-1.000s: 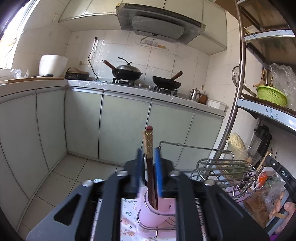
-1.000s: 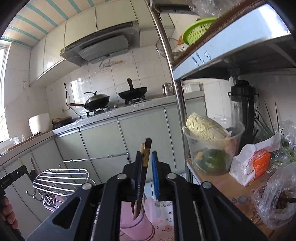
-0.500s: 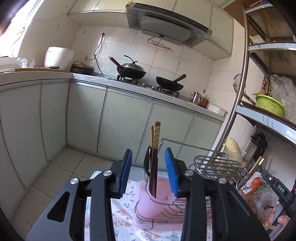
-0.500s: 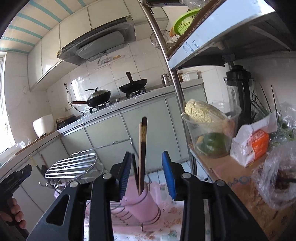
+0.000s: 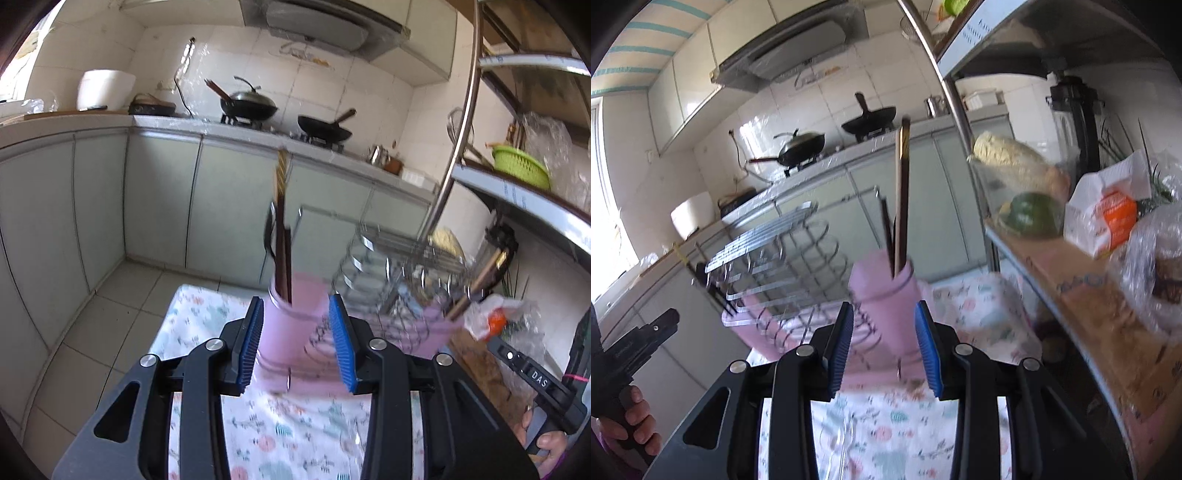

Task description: Organize utensils

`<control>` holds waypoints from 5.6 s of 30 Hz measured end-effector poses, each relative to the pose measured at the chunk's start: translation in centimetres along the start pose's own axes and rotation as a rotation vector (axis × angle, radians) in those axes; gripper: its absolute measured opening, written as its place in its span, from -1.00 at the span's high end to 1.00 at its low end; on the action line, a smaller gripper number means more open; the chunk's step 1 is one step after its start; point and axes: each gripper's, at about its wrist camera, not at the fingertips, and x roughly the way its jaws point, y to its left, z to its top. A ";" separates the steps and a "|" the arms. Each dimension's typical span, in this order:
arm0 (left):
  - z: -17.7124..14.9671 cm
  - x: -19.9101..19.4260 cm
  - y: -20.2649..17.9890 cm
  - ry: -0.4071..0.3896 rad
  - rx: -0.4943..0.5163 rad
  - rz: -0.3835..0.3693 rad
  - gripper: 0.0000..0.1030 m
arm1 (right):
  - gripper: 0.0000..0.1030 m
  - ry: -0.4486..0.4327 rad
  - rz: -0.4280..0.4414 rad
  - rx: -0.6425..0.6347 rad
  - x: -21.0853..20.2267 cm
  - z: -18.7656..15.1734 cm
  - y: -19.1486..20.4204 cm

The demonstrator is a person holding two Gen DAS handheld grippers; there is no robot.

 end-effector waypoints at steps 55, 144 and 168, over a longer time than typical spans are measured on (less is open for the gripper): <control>-11.0 12.2 -0.3 0.664 -0.179 -0.111 0.97 | 0.34 0.403 0.075 0.132 6.1 -6.9 -0.8; -4.6 0.1 -1.0 0.097 -0.057 -0.032 0.97 | 0.77 0.123 0.120 -0.005 0.1 -1.4 4.0; -4.2 0.8 -1.3 0.071 -0.058 -0.065 0.97 | 0.77 0.101 0.114 0.028 -0.1 -1.4 2.3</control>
